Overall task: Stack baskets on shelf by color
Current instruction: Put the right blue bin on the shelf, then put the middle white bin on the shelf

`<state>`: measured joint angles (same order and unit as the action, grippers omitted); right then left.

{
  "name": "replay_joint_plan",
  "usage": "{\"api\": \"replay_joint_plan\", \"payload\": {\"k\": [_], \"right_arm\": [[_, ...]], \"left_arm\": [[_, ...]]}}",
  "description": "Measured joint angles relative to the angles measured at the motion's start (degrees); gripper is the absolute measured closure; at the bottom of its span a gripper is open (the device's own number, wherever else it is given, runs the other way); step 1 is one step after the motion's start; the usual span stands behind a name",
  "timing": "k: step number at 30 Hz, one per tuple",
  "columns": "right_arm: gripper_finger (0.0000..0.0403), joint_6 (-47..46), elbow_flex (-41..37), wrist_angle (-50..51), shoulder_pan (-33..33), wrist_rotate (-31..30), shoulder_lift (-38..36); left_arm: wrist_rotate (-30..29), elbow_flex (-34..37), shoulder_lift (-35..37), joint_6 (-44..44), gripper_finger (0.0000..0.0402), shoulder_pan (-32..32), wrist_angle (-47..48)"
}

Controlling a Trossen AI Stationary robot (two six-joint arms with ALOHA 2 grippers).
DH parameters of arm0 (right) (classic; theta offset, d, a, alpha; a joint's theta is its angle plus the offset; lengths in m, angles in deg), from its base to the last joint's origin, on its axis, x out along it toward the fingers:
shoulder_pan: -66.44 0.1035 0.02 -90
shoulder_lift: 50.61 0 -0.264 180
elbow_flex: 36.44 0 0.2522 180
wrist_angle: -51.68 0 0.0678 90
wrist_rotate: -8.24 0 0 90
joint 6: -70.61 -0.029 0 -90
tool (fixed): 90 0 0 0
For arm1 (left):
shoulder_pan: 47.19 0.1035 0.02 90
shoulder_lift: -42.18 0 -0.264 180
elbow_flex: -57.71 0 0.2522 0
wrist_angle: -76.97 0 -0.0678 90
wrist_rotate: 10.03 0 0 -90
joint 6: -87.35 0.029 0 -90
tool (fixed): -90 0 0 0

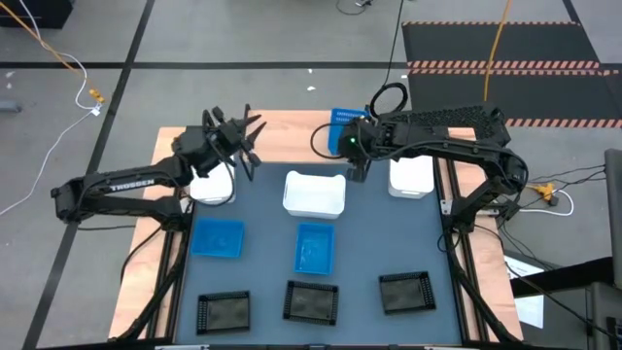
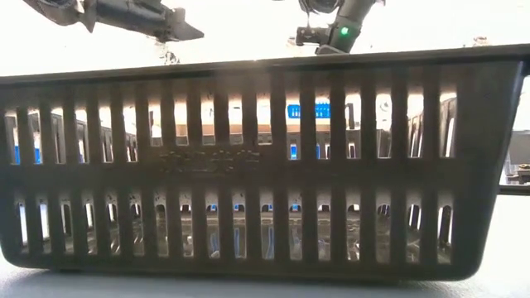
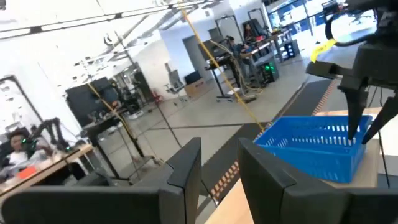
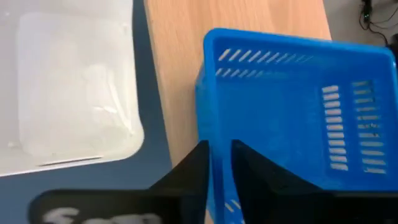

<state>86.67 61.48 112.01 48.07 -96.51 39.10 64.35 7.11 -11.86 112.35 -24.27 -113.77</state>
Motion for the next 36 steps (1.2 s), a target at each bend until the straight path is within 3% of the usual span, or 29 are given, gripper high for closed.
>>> {"api": "replay_joint_plan", "payload": {"k": [4, 9, 16, 18, 26, 31, 36], "right_arm": [[0.0299, 3.70, 0.00, -0.43, 0.15, 4.22, -0.48], [0.0290, 8.73, 0.00, -3.48, 1.52, 5.56, -3.25], [0.0289, 11.79, -2.75, -6.49, 3.65, 31.17, -9.22], [0.0289, 12.98, -4.43, -6.99, 4.25, 35.46, -10.17], [0.0292, 22.48, -19.22, -12.80, 10.87, 28.09, -8.91], [0.0297, 29.13, -14.60, -14.38, 16.68, 25.64, -7.14], [0.0298, 36.30, -8.04, -8.44, 16.01, 19.65, 0.29]], "left_arm": [[-0.02, 0.00, 4.22, -1.56, 0.0295, -0.10, 6.10], [-0.57, 0.00, 10.32, -5.36, 0.0295, -0.67, 14.36], [2.65, 0.00, 16.59, -7.18, 0.0295, -3.30, 27.32], [3.64, 0.00, 16.66, -7.21, 0.0295, -3.73, 28.99], [4.06, 0.00, 13.50, -9.25, 0.0295, -4.33, 32.75], [4.06, 0.00, 11.26, -10.32, 0.0295, -4.33, 33.10], [4.06, 0.00, 9.97, -8.99, 0.0295, -4.26, 28.31]]}}
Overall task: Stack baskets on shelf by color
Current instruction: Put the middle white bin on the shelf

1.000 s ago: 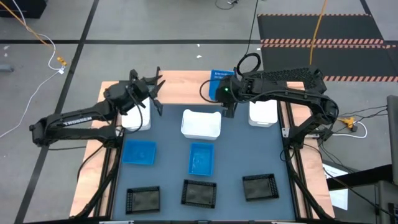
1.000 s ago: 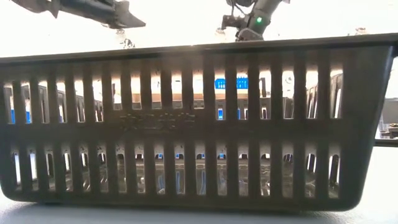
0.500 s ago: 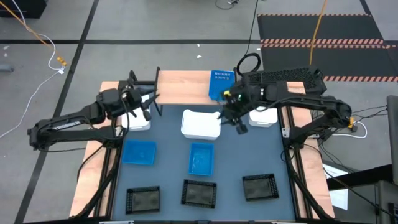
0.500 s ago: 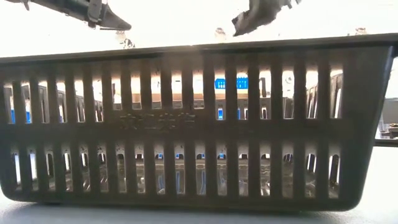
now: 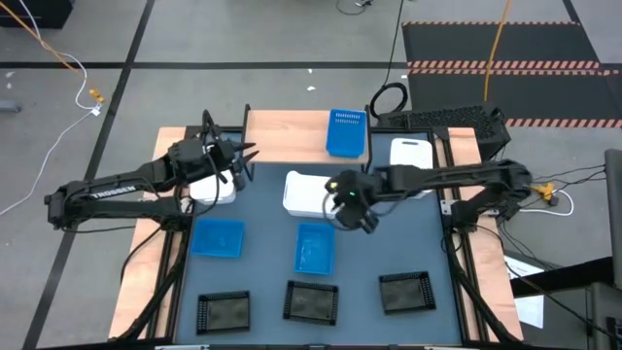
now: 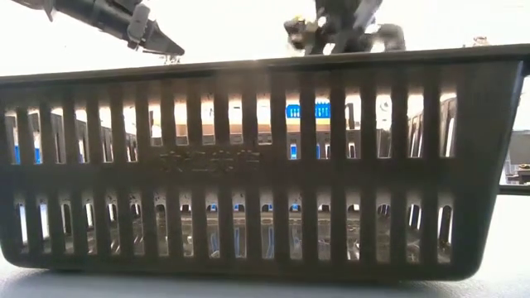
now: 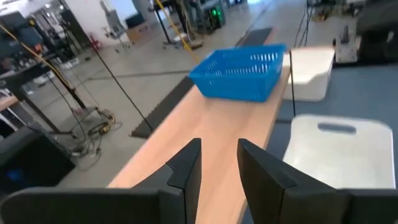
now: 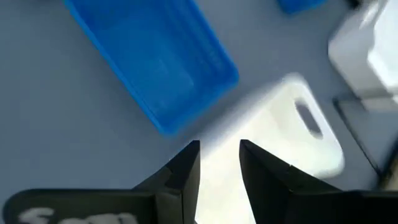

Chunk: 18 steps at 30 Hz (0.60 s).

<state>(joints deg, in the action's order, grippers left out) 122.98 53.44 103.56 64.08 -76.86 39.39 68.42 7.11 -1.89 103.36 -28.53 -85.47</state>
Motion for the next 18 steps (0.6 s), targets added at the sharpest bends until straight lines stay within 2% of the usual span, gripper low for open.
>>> {"api": "replay_joint_plan", "payload": {"k": [5, 9, 13, 18], "right_arm": [[0.0298, 5.04, 7.12, 10.59, 0.04, -6.95, 8.41], [0.0298, 5.68, 7.83, 17.35, -0.04, -13.35, 12.06], [0.0298, 5.70, 7.82, 18.02, -0.79, -16.54, 13.85], [0.0298, 11.71, 7.82, 16.44, -1.56, -20.23, 14.97]], "left_arm": [[0.13, 0.00, -0.18, -1.87, 0.0295, -0.11, -0.77], [0.54, 0.00, -0.18, -3.71, 0.0295, -0.30, 0.57], [0.79, 0.00, -0.18, -3.71, 0.0295, -0.48, 0.47], [0.93, 0.00, -0.18, -4.70, 0.0295, -0.74, 0.99]]}}
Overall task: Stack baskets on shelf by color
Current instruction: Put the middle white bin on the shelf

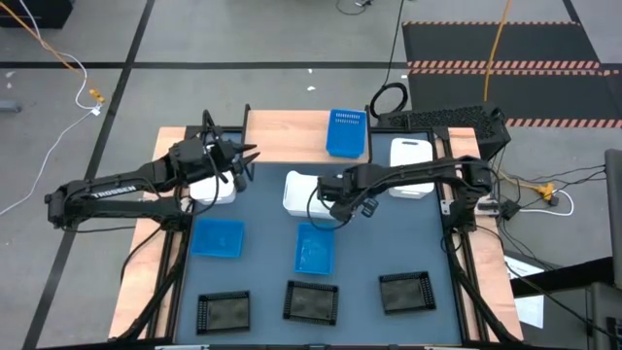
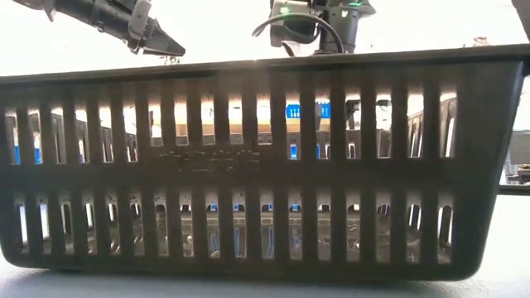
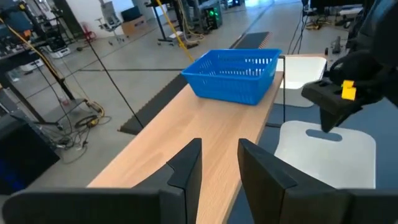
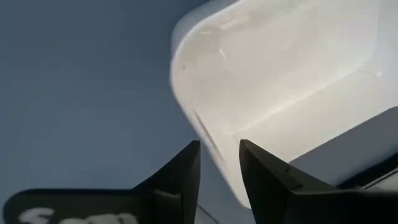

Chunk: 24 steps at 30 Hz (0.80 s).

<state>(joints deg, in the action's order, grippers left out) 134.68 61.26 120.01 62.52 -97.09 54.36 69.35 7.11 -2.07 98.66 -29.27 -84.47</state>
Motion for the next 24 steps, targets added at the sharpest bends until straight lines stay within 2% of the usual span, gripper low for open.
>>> {"api": "replay_joint_plan", "payload": {"k": [9, 12, 21, 24], "right_arm": [[0.0305, 2.28, 0.00, -2.51, -3.01, 0.47, -0.02], [0.0325, 2.05, -0.79, -1.92, -3.93, 0.82, -0.04], [0.0395, 6.28, -7.78, -8.77, -4.25, 1.95, -0.24], [0.0399, 6.09, -8.00, -8.83, -3.25, 1.38, -0.19]], "left_arm": [[0.16, 0.00, 0.00, 0.36, 0.0295, -1.60, 1.97], [0.16, 0.00, 0.00, 0.39, 0.0295, -1.60, 2.35], [0.16, 0.00, 0.00, 0.44, 0.0295, -1.60, 3.09], [0.16, 0.00, 0.00, 0.90, 0.0295, -1.60, 3.10]]}}
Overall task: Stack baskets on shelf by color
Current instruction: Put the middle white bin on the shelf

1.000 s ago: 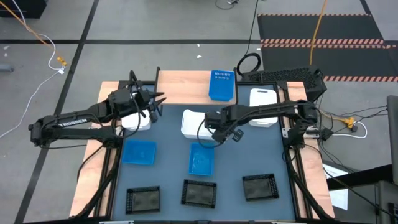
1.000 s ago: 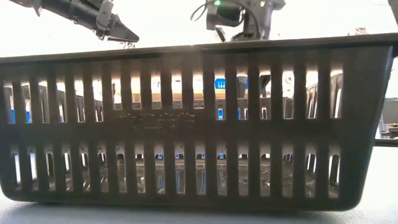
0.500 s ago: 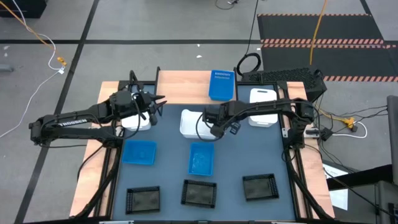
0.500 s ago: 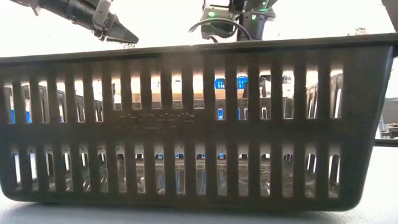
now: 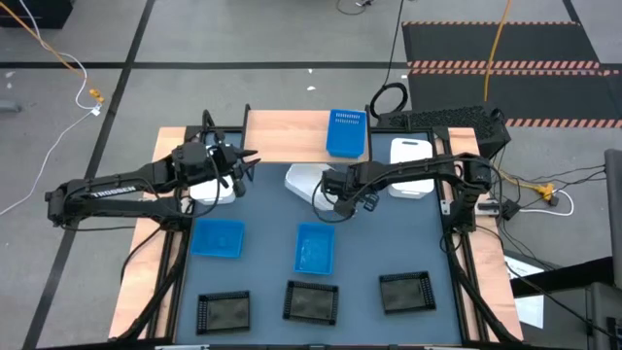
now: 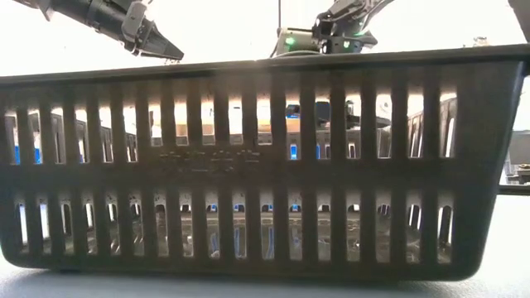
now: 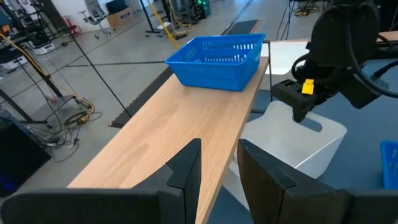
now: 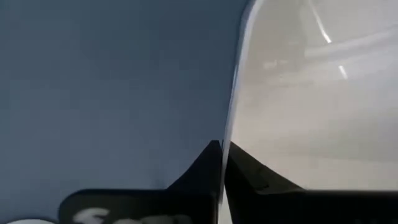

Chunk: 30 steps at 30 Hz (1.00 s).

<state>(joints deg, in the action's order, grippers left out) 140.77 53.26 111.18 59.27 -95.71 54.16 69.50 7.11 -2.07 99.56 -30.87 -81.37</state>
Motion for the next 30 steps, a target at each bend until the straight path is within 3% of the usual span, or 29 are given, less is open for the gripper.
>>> {"api": "replay_joint_plan", "payload": {"k": [8, 19, 22, 26, 28, 30], "right_arm": [[0.0401, 2.57, -0.17, 0.58, 4.42, 0.83, -3.74], [0.0402, -1.34, -0.17, -3.76, 8.65, 1.06, -15.88], [0.0402, -15.61, 0.14, -9.29, 9.06, 1.05, -18.76], [0.0402, -40.87, 6.47, -10.99, 9.19, 0.52, -17.98], [0.0402, -47.29, 11.12, -9.46, 9.46, 0.45, -16.03], [0.0403, -48.02, 17.05, -7.00, 9.62, 0.48, -13.34]], "left_arm": [[-0.02, 0.00, 0.00, 0.23, 0.0295, 0.00, 0.17], [-0.06, 0.00, 0.00, 0.59, 0.0295, 0.00, 0.96], [-1.37, 0.00, 0.00, 0.93, 0.0295, 0.00, 0.96], [-8.86, 0.00, 0.00, -0.26, 0.0295, 0.33, 1.66], [-12.01, 0.00, 0.00, -0.83, 0.0295, 0.88, 1.70], [-12.72, 0.00, 0.02, -1.52, 0.0295, 1.59, 1.70]]}}
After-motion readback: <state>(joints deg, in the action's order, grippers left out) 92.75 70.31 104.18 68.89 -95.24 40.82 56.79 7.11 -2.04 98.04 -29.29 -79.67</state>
